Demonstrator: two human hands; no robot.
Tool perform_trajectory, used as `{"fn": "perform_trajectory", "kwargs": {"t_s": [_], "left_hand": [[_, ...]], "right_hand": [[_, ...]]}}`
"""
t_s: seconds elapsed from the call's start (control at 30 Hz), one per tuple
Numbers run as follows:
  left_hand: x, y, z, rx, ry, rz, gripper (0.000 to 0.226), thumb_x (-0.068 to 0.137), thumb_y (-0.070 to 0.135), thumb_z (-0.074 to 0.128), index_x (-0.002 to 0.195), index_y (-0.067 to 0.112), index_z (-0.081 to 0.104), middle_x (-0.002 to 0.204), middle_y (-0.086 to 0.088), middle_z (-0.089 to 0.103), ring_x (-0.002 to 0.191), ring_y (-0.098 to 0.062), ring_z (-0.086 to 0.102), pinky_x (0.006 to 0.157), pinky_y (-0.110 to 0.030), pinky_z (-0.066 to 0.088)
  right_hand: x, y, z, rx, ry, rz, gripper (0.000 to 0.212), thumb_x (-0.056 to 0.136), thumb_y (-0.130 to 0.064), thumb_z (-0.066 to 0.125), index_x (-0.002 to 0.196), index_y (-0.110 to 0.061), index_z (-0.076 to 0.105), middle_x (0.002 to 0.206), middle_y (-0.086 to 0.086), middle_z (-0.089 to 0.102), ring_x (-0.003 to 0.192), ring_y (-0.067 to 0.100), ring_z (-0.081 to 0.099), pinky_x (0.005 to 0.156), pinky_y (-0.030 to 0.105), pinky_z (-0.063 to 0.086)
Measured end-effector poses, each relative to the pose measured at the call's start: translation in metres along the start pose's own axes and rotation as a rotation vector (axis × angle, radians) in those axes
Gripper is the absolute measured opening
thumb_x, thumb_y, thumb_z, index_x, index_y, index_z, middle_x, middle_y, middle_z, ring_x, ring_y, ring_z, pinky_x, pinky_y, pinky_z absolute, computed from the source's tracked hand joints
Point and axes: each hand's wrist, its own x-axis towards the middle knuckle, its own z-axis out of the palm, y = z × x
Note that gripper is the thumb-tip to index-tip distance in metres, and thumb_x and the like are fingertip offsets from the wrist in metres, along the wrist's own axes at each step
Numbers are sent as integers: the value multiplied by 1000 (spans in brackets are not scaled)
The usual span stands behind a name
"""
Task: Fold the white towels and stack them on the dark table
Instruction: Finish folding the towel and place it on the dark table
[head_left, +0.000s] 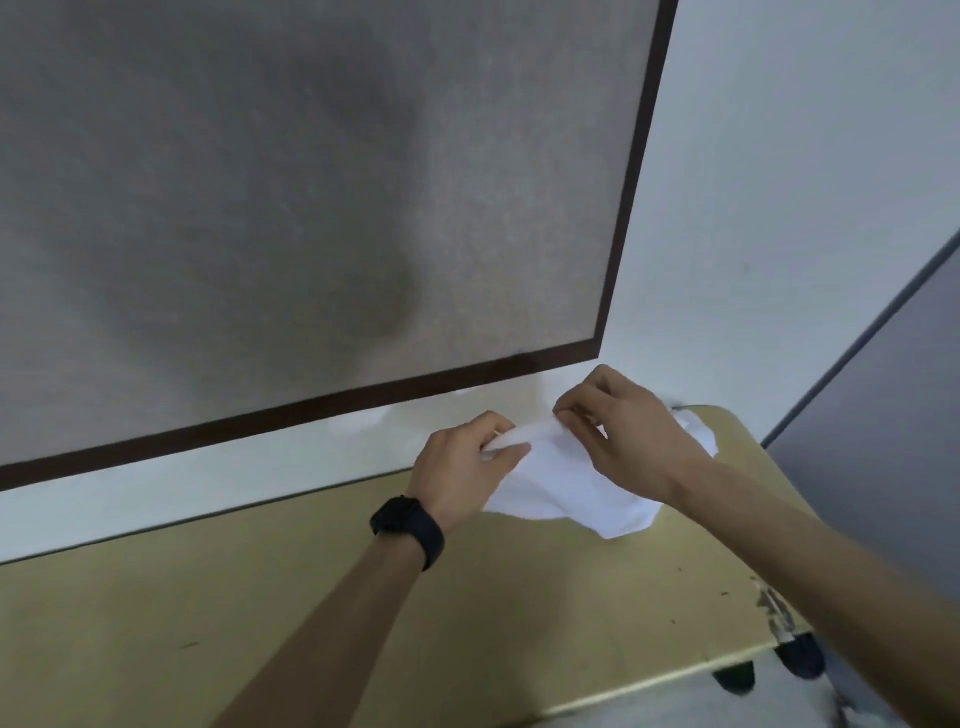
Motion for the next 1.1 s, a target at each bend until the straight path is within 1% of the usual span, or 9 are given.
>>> {"fn": "perform_trajectory", "kwargs": {"t_s": [0.13, 0.23, 0.4, 0.47, 0.53, 0.63, 0.77, 0.97, 1.1], "left_hand": [[-46, -6, -66, 75, -74, -31, 19, 89, 49, 61, 99, 33, 63, 87, 13, 66, 81, -11, 62, 70, -33, 56], [-84, -20, -106, 124, -112, -74, 17, 89, 49, 61, 98, 35, 65, 97, 14, 68, 89, -10, 63, 76, -33, 55], [-136, -59, -153, 179, -70, -177, 24, 93, 45, 59, 110, 31, 67, 108, 11, 67, 96, -13, 62, 83, -33, 54], [-150, -75, -159, 190, -78, -184, 26, 94, 44, 58, 112, 28, 68, 107, 12, 66, 97, -13, 62, 84, -30, 51], [-160, -89, -160, 203, -78, -178, 26, 95, 43, 57, 112, 26, 69, 107, 9, 69, 94, -12, 62, 81, -29, 50], [-164, -104, -153, 200, -17, -203, 28, 95, 42, 57, 113, 24, 70, 105, 2, 71, 94, -16, 64, 83, -36, 54], [-156, -121, -139, 116, 123, -210, 21, 94, 40, 60, 102, 23, 69, 95, 4, 71, 91, -16, 63, 79, -39, 53], [-139, -144, -125, 115, 280, -161, 17, 95, 41, 57, 100, 32, 70, 94, 7, 69, 89, -13, 61, 76, -36, 52], [-152, -153, -113, 218, 281, -159, 19, 95, 40, 58, 105, 31, 72, 104, 5, 71, 97, -18, 61, 80, -33, 50]], "right_hand": [[-9, -60, -4, -40, -49, -28, 30, 99, -37, 41, 103, -17, 62, 102, -1, 51, 71, 24, 60, 63, 37, 51], [-20, -91, -1, -32, -37, -36, 35, 100, -45, 29, 104, -20, 53, 104, -4, 50, 71, 23, 58, 58, 39, 49], [-52, -110, 18, -13, -54, 26, 11, 102, -15, 44, 107, -14, 54, 94, 3, 64, 79, 25, 61, 68, 47, 51], [-64, -116, 23, -13, -61, 6, 15, 100, -7, 50, 111, -11, 59, 96, 5, 66, 80, 23, 61, 68, 34, 47], [-72, -118, 29, -68, -82, -19, 20, 96, -1, 56, 113, -8, 65, 94, 4, 66, 76, 16, 56, 61, 13, 33], [-76, -112, 40, -125, -155, 23, 24, 96, -1, 56, 116, -10, 67, 98, 5, 68, 82, 21, 60, 60, 6, 27], [-69, -96, 59, -139, -139, 102, 26, 97, -2, 53, 118, -9, 66, 106, 9, 67, 91, 31, 61, 68, 26, 35], [-63, -88, 77, -158, 24, 123, 21, 95, -4, 60, 114, -5, 68, 97, 11, 70, 85, 35, 62, 67, 30, 43], [-78, -81, 98, -155, 16, 91, 17, 92, -5, 64, 109, -7, 69, 91, 6, 70, 80, 32, 62, 62, 35, 50]]}}
